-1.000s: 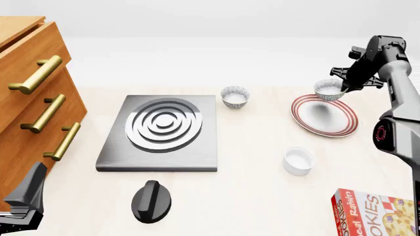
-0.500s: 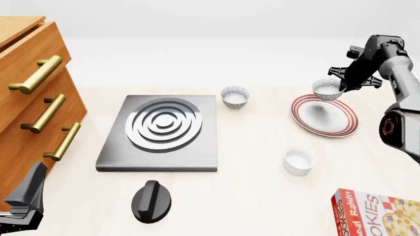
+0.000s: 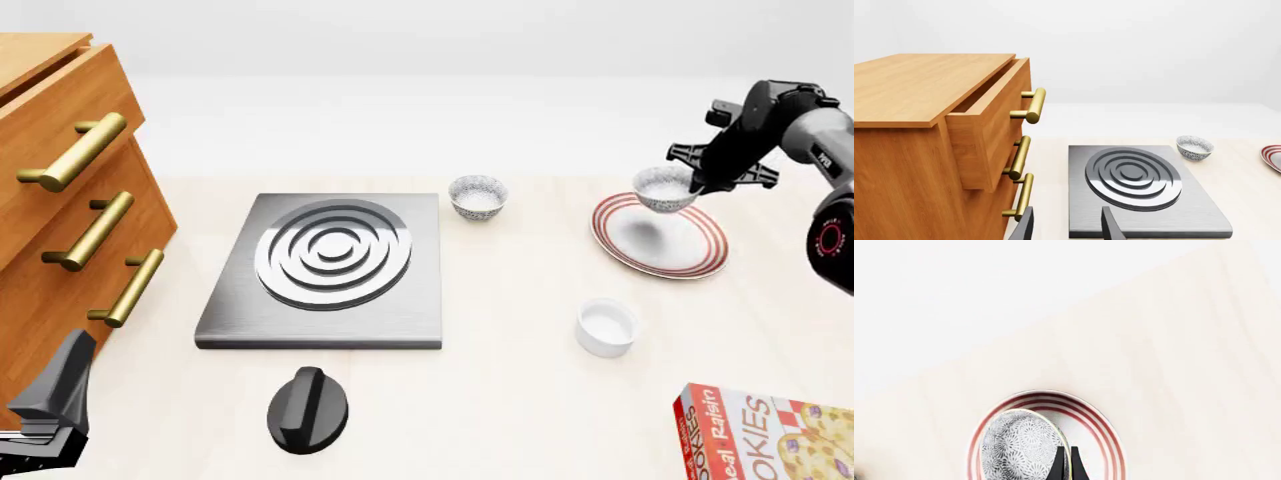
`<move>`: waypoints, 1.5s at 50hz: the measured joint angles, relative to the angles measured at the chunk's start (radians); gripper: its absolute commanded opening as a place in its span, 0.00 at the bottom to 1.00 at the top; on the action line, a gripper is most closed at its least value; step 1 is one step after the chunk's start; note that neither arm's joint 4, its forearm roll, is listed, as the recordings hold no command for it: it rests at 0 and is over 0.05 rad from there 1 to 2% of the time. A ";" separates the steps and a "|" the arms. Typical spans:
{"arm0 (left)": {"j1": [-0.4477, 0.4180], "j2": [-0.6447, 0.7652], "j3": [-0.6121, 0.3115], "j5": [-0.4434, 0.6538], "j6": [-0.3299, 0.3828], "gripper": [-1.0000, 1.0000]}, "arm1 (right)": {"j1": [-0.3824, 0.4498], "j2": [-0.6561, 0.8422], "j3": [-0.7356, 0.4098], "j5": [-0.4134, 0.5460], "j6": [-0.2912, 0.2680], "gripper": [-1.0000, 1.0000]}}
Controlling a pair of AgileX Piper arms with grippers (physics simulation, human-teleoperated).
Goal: Pick the akita bowl next to the cookies box and place it on the plate.
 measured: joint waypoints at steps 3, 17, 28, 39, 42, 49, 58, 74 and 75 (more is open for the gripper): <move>0.000 0.000 0.000 0.000 0.000 1.00 | -0.001 -0.008 0.020 -0.011 0.001 0.00; 0.000 0.000 0.000 0.000 0.000 1.00 | -0.001 -0.020 0.067 -0.041 0.002 0.00; 0.000 0.000 0.000 0.000 0.000 1.00 | -0.001 -0.014 0.073 -0.049 0.001 0.00; 0.000 0.000 0.000 0.000 0.000 1.00 | -0.002 -0.009 0.082 -0.057 -0.002 0.00; 0.000 0.000 0.000 0.000 0.000 1.00 | -0.003 -0.008 0.084 -0.058 -0.004 0.00; 0.000 0.000 0.000 0.000 0.000 1.00 | -0.004 -0.009 0.088 -0.058 -0.007 0.00; 0.000 0.000 0.000 0.000 0.000 1.00 | -0.004 -0.025 0.123 -0.075 -0.008 0.00; 0.000 0.000 0.000 0.000 0.000 1.00 | -0.006 -0.049 0.197 -0.111 -0.007 1.00; 0.000 0.000 0.000 0.000 0.000 1.00 | -0.006 -0.050 0.201 -0.112 -0.008 1.00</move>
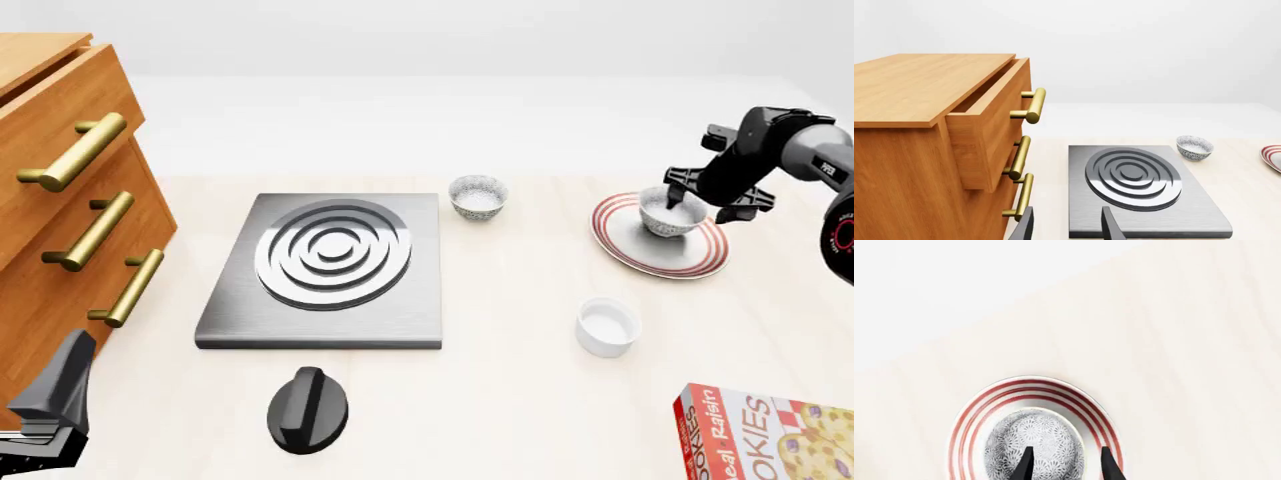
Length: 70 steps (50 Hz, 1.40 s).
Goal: Pick the akita bowl next to the cookies box and place it on the plate.
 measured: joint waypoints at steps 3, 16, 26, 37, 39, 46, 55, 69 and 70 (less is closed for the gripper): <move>0.000 0.000 0.000 0.000 0.000 1.00 | 0.001 -0.003 0.009 -0.003 0.001 1.00; 0.000 0.000 0.000 0.000 0.000 1.00 | 0.002 -0.027 0.033 -0.011 0.001 1.00; 0.000 0.000 0.000 0.000 0.000 1.00 | -0.002 -0.069 0.046 -0.008 -0.001 1.00; 0.000 0.000 0.000 0.000 0.000 1.00 | -0.005 -0.127 0.063 -0.006 0.002 1.00; 0.000 0.000 0.000 0.000 0.000 1.00 | -0.009 -0.139 0.068 -0.007 -0.002 1.00; 0.000 0.000 0.000 0.000 0.000 1.00 | -0.034 -0.192 0.095 -0.015 -0.026 1.00; 0.000 0.000 0.000 0.000 0.000 1.00 | -0.050 -0.279 0.159 -0.038 -0.037 1.00; 0.000 0.000 0.000 0.000 0.000 1.00 | -0.053 -0.400 0.263 -0.075 -0.029 1.00; 0.000 0.000 0.000 0.000 0.000 1.00 | -0.053 -0.409 0.271 -0.078 -0.028 1.00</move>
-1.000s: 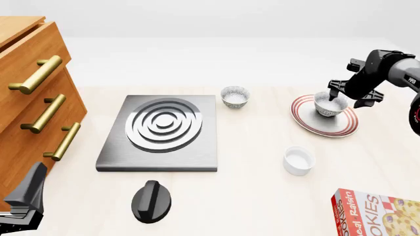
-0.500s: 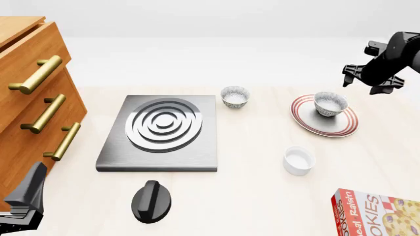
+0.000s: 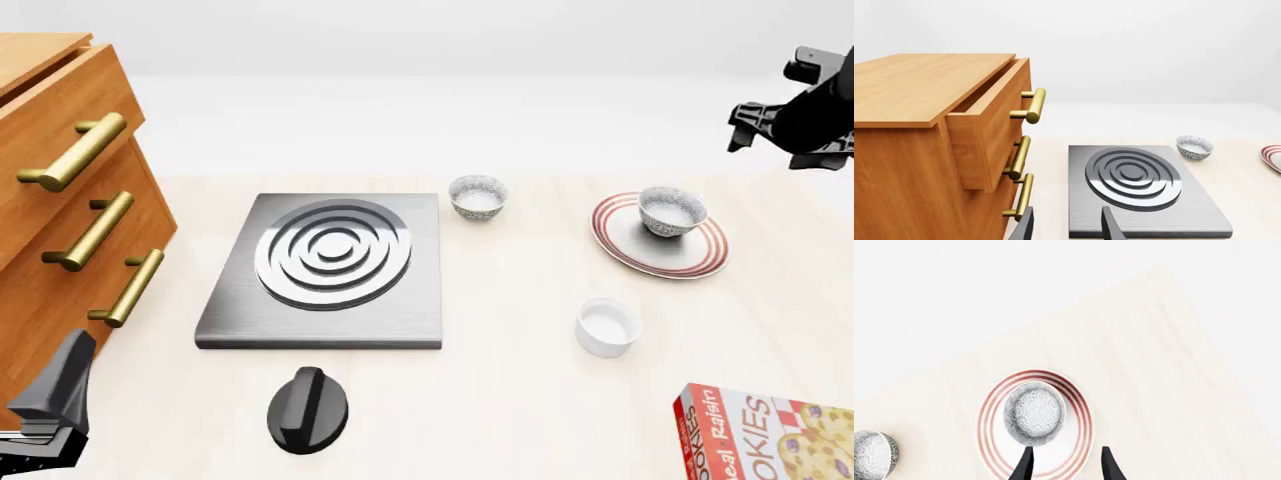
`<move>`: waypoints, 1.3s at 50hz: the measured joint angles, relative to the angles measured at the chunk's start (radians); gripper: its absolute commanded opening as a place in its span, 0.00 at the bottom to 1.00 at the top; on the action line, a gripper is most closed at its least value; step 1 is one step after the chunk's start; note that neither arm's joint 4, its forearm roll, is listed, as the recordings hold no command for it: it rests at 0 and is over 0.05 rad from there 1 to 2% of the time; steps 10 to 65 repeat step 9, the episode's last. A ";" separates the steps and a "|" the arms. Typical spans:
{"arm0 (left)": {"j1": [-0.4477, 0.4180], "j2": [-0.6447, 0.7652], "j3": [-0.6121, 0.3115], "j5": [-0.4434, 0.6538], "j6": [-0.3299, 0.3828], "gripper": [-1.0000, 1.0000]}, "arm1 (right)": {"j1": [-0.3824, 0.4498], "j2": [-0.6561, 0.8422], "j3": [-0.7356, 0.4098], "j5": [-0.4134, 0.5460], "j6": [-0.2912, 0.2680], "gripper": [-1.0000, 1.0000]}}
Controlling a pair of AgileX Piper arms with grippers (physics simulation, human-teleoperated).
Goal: Pick the akita bowl next to the cookies box and place it on the plate.
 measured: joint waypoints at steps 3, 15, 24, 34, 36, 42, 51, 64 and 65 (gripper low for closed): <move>0.000 0.000 0.000 0.000 0.000 1.00 | 0.001 -0.025 0.024 -0.009 0.003 1.00; 0.000 0.000 0.000 0.000 0.000 1.00 | 0.001 -0.071 0.069 -0.022 0.009 1.00; 0.000 0.000 0.000 0.000 0.000 1.00 | 0.001 -0.071 0.069 -0.022 0.009 1.00; 0.000 0.000 0.000 0.000 0.000 1.00 | 0.001 -0.071 0.069 -0.022 0.009 1.00; 0.000 0.000 0.000 0.000 0.000 1.00 | 0.001 -0.071 0.069 -0.022 0.009 1.00; 0.000 0.000 0.000 0.000 0.000 1.00 | 0.001 -0.071 0.069 -0.022 0.009 1.00; 0.000 0.000 0.000 0.000 0.000 1.00 | 0.001 -0.071 0.069 -0.022 0.009 1.00; 0.000 0.000 0.000 0.000 0.000 1.00 | 0.001 -0.071 0.069 -0.022 0.009 1.00; 0.000 0.000 0.000 0.000 0.000 1.00 | 0.001 -0.071 0.069 -0.022 0.009 1.00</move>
